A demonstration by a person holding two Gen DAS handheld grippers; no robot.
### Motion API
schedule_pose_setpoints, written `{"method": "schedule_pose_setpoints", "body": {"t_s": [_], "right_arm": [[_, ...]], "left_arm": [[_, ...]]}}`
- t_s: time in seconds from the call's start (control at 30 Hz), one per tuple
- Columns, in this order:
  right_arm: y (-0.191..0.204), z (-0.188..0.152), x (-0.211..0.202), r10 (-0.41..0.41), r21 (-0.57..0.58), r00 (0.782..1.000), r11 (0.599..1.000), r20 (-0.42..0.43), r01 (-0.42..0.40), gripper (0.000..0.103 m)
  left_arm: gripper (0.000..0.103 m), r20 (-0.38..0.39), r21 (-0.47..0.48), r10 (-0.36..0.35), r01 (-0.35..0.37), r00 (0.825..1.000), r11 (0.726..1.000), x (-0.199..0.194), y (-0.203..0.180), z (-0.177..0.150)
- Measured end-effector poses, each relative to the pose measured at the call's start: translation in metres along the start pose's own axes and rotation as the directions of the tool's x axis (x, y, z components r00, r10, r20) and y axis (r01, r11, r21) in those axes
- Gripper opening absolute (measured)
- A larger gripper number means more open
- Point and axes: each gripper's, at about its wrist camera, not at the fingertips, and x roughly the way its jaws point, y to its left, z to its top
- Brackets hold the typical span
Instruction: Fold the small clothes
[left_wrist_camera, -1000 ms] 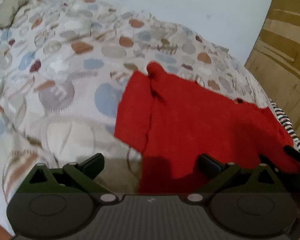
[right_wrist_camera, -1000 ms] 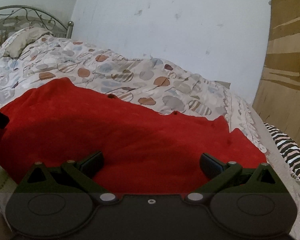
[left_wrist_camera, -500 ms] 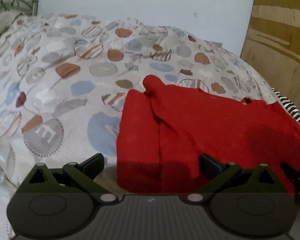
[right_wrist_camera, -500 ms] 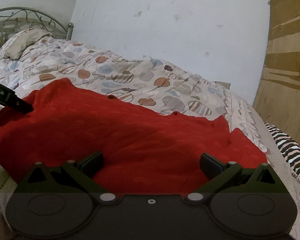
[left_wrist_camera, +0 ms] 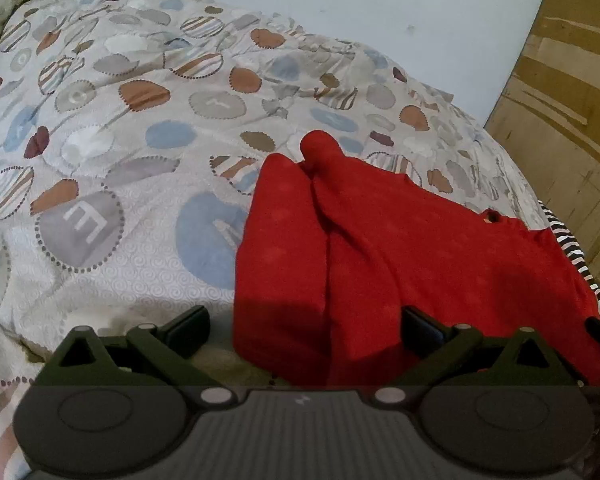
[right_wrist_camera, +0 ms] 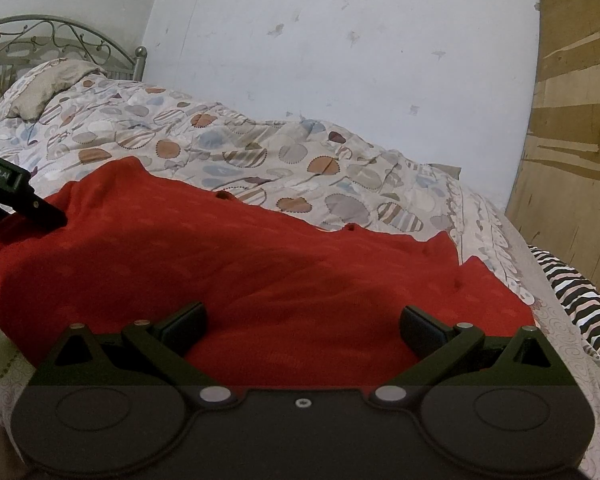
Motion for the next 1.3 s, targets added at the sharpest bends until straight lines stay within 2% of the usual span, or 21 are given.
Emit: {"method": "schedule_pose_setpoints", "body": {"t_s": [0.1, 0.2, 0.27, 0.3, 0.37, 0.4, 0.47, 0.53, 0.63, 0.7, 0.77, 0.87, 0.97, 1.07, 1.17, 1.3], "right_arm": [[0.0, 0.0, 0.0, 0.0, 0.0, 1.0, 1.0, 0.0, 0.0, 0.103], [0.0, 0.0, 0.0, -0.001, 0.0, 1.0, 1.0, 0.001, 0.001, 0.103], [0.0, 0.0, 0.0, -0.001, 0.001, 1.0, 1.0, 0.002, 0.001, 0.103], [0.0, -0.001, 0.0, -0.001, 0.0, 1.0, 1.0, 0.002, 0.001, 0.103], [0.0, -0.001, 0.0, -0.001, 0.001, 1.0, 1.0, 0.002, 0.001, 0.103], [0.0, -0.001, 0.0, -0.001, 0.001, 1.0, 1.0, 0.002, 0.001, 0.103], [0.0, -0.001, 0.0, -0.002, 0.001, 1.0, 1.0, 0.003, 0.002, 0.103], [0.0, -0.001, -0.001, -0.004, 0.0, 1.0, 1.0, 0.003, 0.004, 0.103], [-0.001, 0.005, -0.004, -0.008, -0.002, 1.0, 1.0, 0.002, 0.008, 0.103], [-0.005, 0.013, -0.009, -0.01, -0.002, 1.0, 1.0, 0.005, 0.01, 0.103], [-0.007, 0.018, -0.016, -0.026, -0.029, 0.999, 0.999, 0.021, 0.027, 0.103], [-0.013, 0.021, -0.027, -0.095, -0.134, 0.994, 0.986, 0.056, 0.101, 0.103], [-0.028, 0.02, -0.037, -0.163, -0.169, 0.985, 0.971, 0.063, 0.171, 0.103], [-0.05, 0.015, -0.043, -0.229, -0.152, 0.973, 0.961, 0.033, 0.232, 0.103], [-0.072, 0.005, -0.048, -0.272, -0.118, 0.962, 0.956, -0.009, 0.269, 0.103], [-0.091, -0.014, -0.049, -0.296, -0.097, 0.953, 0.952, -0.062, 0.29, 0.102]], "left_arm": [[0.103, -0.003, -0.003, 0.0, 0.0, 1.0, 1.0, 0.0, 0.0, 0.001], [0.096, -0.009, -0.021, -0.01, 0.01, 1.0, 1.0, -0.001, 0.0, 0.002], [0.079, -0.015, -0.036, -0.03, 0.029, 0.999, 0.999, -0.003, -0.001, 0.003], [0.075, -0.016, -0.044, -0.034, 0.033, 0.999, 0.998, -0.004, -0.002, 0.004], [0.055, -0.012, -0.05, -0.032, 0.031, 0.999, 0.998, -0.007, -0.007, 0.004], [0.05, -0.006, -0.054, -0.03, 0.03, 1.0, 0.998, -0.009, -0.01, 0.004], [0.031, 0.01, -0.063, -0.009, 0.009, 1.0, 0.998, -0.013, -0.018, 0.005], [0.024, 0.029, -0.054, 0.029, -0.027, 0.999, 0.998, -0.018, -0.03, 0.009], [0.021, 0.077, 0.019, 0.062, -0.064, 0.995, 0.998, -0.031, -0.054, 0.018], [0.02, 0.101, 0.065, 0.05, -0.057, 0.994, 0.996, -0.041, -0.073, 0.029], [0.019, 0.115, 0.104, 0.015, -0.027, 0.993, 0.994, -0.047, -0.095, 0.043], [0.019, 0.121, 0.176, -0.045, 0.023, 0.992, 0.984, -0.05, -0.134, 0.061], [0.019, 0.107, 0.277, -0.128, 0.094, 0.986, 0.956, -0.048, -0.186, 0.07], [0.019, 0.047, 0.369, -0.186, 0.156, 0.981, 0.916, -0.038, -0.237, 0.064], [0.019, -0.036, 0.443, -0.199, 0.194, 0.979, 0.875, -0.016, -0.274, 0.041], [0.019, -0.187, 0.443, -0.19, 0.256, 0.964, 0.859, 0.023, -0.289, 0.006]]}}
